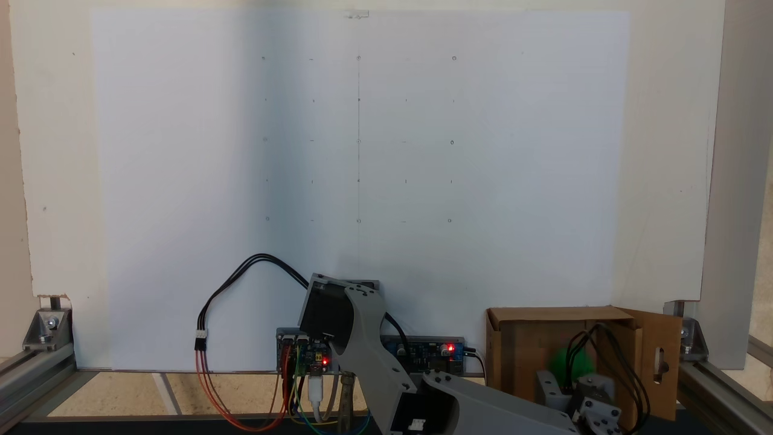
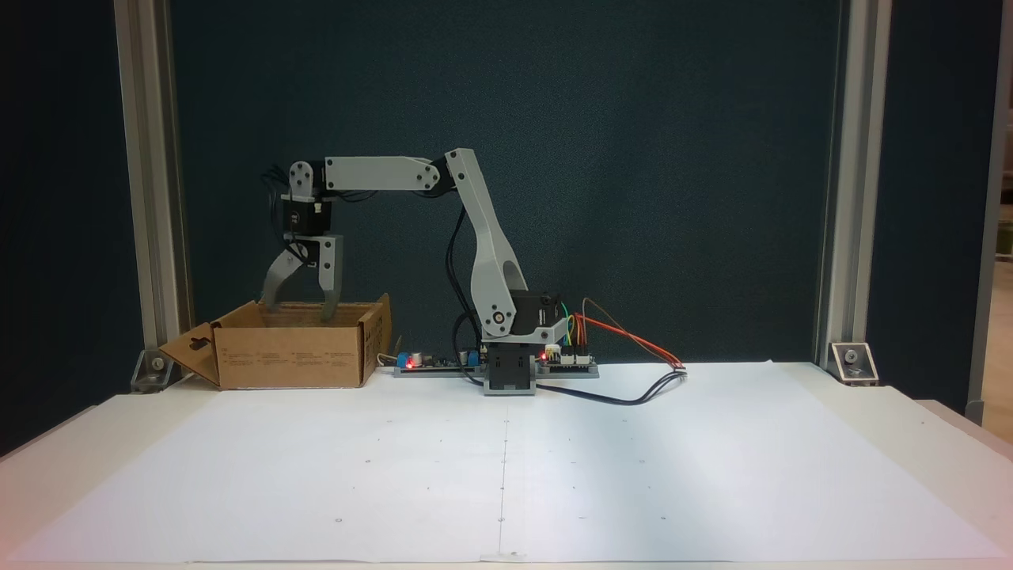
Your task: Grasp a green dice and put it in the bin.
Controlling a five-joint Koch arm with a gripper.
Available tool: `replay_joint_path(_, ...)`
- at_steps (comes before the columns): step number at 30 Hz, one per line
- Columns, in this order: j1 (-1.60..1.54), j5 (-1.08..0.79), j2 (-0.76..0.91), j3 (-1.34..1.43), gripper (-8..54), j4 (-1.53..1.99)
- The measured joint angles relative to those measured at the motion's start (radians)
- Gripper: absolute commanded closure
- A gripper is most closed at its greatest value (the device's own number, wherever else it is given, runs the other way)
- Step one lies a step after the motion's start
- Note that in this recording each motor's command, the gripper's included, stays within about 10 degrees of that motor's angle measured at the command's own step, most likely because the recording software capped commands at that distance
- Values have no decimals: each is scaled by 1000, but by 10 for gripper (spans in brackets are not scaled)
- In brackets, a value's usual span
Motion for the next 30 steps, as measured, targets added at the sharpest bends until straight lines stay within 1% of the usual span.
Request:
replay_joint_path(1,-3,5,0,0,15,-18)
replay_joint_path(4,-67,115,25,2,15,-104)
replay_joint_path(10,-383,347,238,0,13,-175)
replay_joint_path(13,-600,385,299,2,13,-173)
replay_joint_path(19,-1032,390,414,67,8,-173)
replay_joint_path(23,-1318,391,512,281,9,-236)
replay_joint_path(28,-1671,393,675,643,9,-474)
replay_joint_path(30,-1761,394,733,759,10,-566)
